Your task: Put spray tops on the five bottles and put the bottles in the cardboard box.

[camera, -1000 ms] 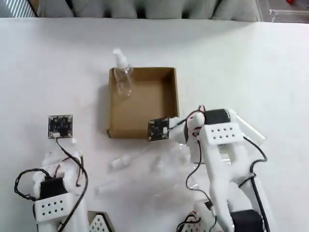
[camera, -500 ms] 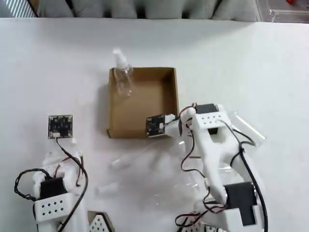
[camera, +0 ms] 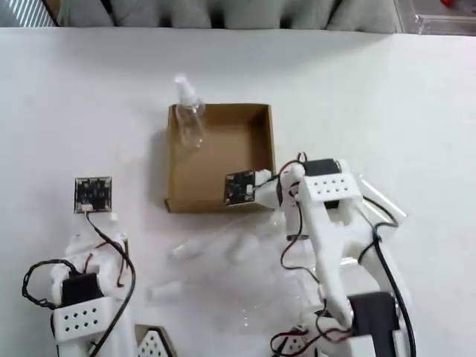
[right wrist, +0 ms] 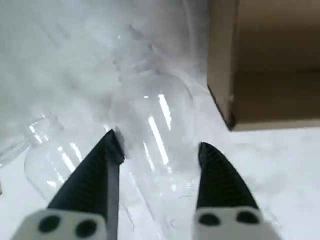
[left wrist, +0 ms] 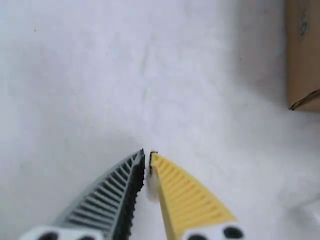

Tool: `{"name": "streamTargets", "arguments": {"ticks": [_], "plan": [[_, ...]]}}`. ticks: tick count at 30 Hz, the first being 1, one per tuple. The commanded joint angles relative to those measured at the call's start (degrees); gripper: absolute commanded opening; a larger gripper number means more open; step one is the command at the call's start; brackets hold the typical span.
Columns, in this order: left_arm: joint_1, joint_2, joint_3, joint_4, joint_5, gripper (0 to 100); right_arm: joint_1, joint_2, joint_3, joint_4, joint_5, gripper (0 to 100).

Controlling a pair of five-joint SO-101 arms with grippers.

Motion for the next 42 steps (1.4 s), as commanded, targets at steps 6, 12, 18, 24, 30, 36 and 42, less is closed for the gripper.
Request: {"name": "streamTargets", "arguments": {"ticks": [6, 12, 18, 24, 30, 36, 42], "plan": [[-2.68, -0.92, -0.97, -2.99, 0.0, 2, -0.4, -12.18, -11.25, 17.1, 0.18, 1.9], [-6.55, -0.57, -3.6, -2.9, 2.11, 2, -2.68, -14.29, -19.52, 26.68, -15.38, 1.9], [-11.03, -0.48, -11.52, 0.7, 2.02, 2, -11.03, -14.29, -24.18, 26.86, -44.31, 1.9], [-14.11, 0.57, -24.62, 9.41, 1.67, 2, -23.87, -14.11, -25.67, 26.59, -73.41, 2.2], [-17.98, 16.48, -38.51, 13.27, -4.13, 2, -34.42, -13.67, -25.41, 22.11, -82.37, 2.5], [-25.27, 35.56, -49.14, 7.65, -5.19, 2, -42.07, -13.32, -25.41, 13.76, -82.64, 2.1], [-29.93, 50.95, -60.84, 7.91, -5.01, 2, -46.64, -4.79, -25.76, 5.05, -82.64, 2.0]]}}
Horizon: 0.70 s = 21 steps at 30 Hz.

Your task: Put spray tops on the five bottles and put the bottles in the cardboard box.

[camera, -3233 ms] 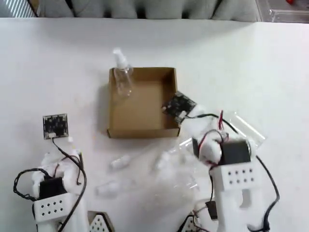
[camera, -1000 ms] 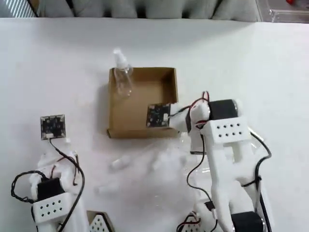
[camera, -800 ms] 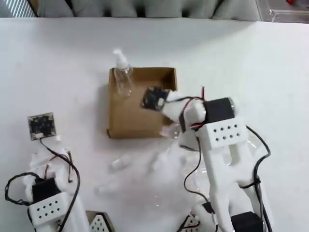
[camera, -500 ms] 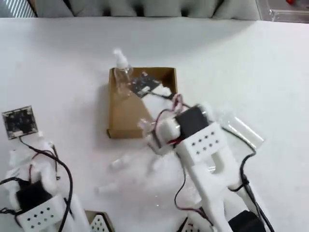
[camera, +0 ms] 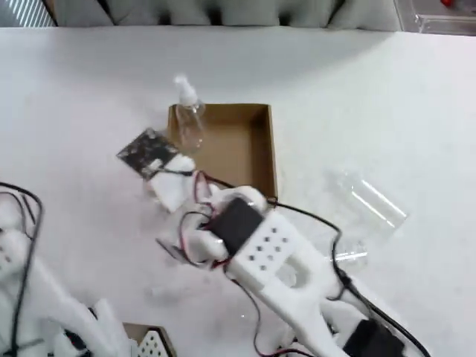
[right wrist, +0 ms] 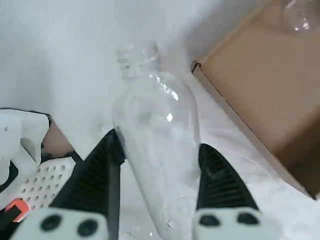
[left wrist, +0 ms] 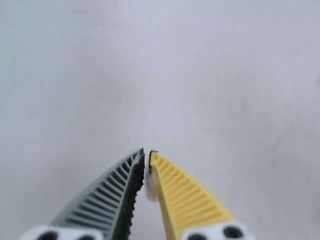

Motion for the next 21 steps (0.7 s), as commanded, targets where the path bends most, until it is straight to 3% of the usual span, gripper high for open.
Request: {"name": "streamTargets", "arguments": {"ticks": [1, 4, 16, 21], "plan": [[-3.47, 10.95, -10.81, -1.58, -0.44, 2, -2.95, 5.05, -3.16, -5.49, -0.7, 2.0], [-5.05, 17.27, -15.74, -1.32, -0.35, 2, -4.44, 9.98, -3.16, -10.77, -0.7, 2.0], [-9.8, 38.29, -40.18, 12.48, -0.35, 2, -7.43, 24.13, -3.25, -34.07, -0.44, 2.8], [-10.95, 41.36, -45.8, 16.18, -0.35, 2, -7.43, 29.14, -4.66, -36.88, -0.53, 16.9]]}}
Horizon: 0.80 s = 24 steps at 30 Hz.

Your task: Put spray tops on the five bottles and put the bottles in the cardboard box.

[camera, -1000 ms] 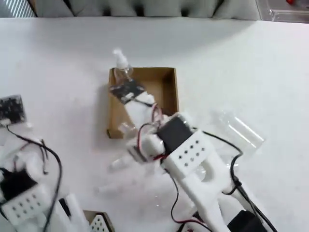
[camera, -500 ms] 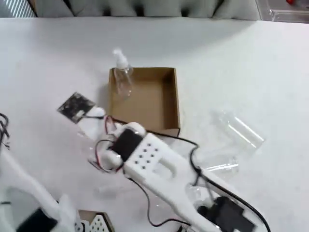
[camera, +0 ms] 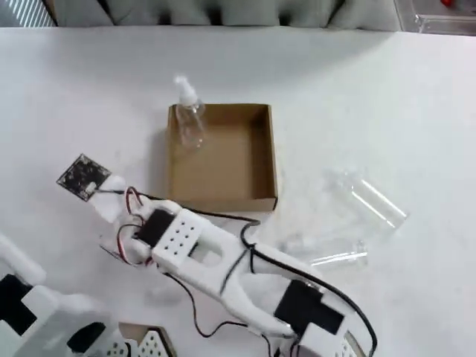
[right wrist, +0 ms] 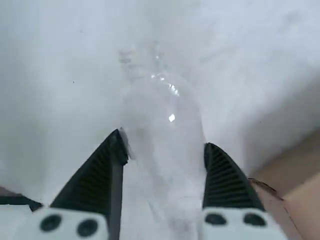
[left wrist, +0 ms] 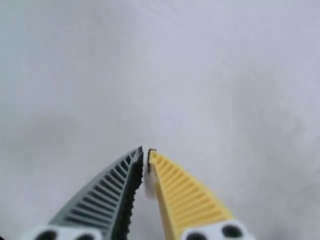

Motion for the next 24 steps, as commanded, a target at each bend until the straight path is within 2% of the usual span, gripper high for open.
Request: {"name": "streamTargets", "arguments": {"ticks": [1, 5, 13, 15, 18, 21, 24], "plan": [[-0.92, 0.04, -6.77, 4.31, -0.35, 2, -0.13, 1.19, -5.27, -0.31, -0.53, 20.1], [-0.57, 0.04, -7.56, 7.38, -0.35, 2, -0.13, 1.71, -10.11, 5.85, -0.18, 28.2], [0.13, 0.22, -7.12, 8.26, -0.35, 2, 3.3, -5.14, -25.67, 30.55, 0.44, 28.7], [0.75, 0.13, -7.12, 10.02, -0.35, 2, 4.79, -6.81, -29.36, 38.2, 5.01, 28.6], [3.56, 0.04, -7.3, 15.47, -0.35, 2, 6.73, -8.31, -33.67, 49.1, 14.42, 22.5], [6.81, 0.04, -7.47, 20.31, -0.35, 2, 7.78, -9.27, -34.81, 55.25, 17.05, 10.7], [9.63, 0.04, -7.21, 22.51, -0.35, 2, 9.45, -9.36, -33.58, 56.31, 20.57, 2.1]]}}
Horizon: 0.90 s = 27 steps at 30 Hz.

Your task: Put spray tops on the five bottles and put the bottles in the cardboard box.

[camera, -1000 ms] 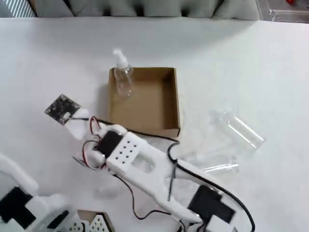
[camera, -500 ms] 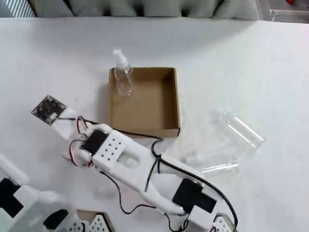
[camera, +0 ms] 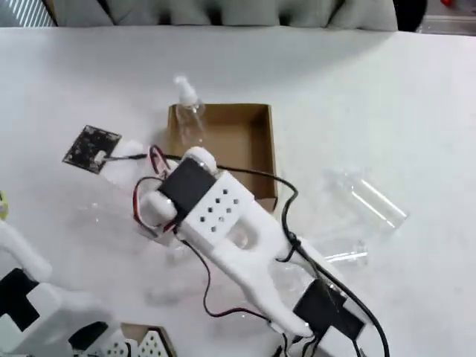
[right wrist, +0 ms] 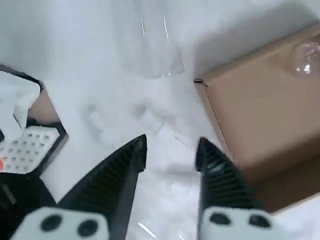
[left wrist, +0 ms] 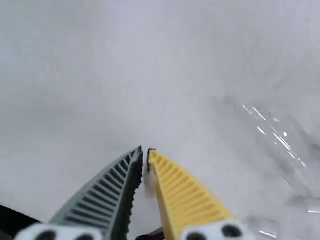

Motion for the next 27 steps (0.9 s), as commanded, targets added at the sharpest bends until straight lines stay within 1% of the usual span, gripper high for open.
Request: {"name": "streamTargets", "arguments": {"ticks": [1, 5, 8, 12, 19, 23, 27], "plan": [[4.44, -0.57, -2.81, 3.87, -0.44, 2, 2.68, -2.86, 0.09, 2.24, 6.42, 1.5], [4.62, -0.57, -2.46, 3.96, -0.44, 2, 2.95, -6.2, 12.22, 2.07, 16.26, 4.4], [4.88, -0.75, 1.23, 3.34, -0.88, 2, 2.95, -10.51, 21.01, 0.84, 22.24, 6.8], [5.85, -0.75, 5.63, -0.97, -0.53, 2, 2.95, -15.6, 31.56, -3.12, 29.27, 10.2], [6.55, -0.75, 13.98, -9.32, -0.44, 2, 1.36, -17.89, 45.54, -15.16, 36.57, 18.5], [7.16, -0.75, 17.85, -13.36, -0.44, 2, 0.22, -17.89, 50.37, -24.13, 39.3, 18.7], [6.81, -0.75, 18.9, -15.65, -0.44, 2, -0.48, -17.8, 54.15, -31.43, 42.64, 18.7]]}}
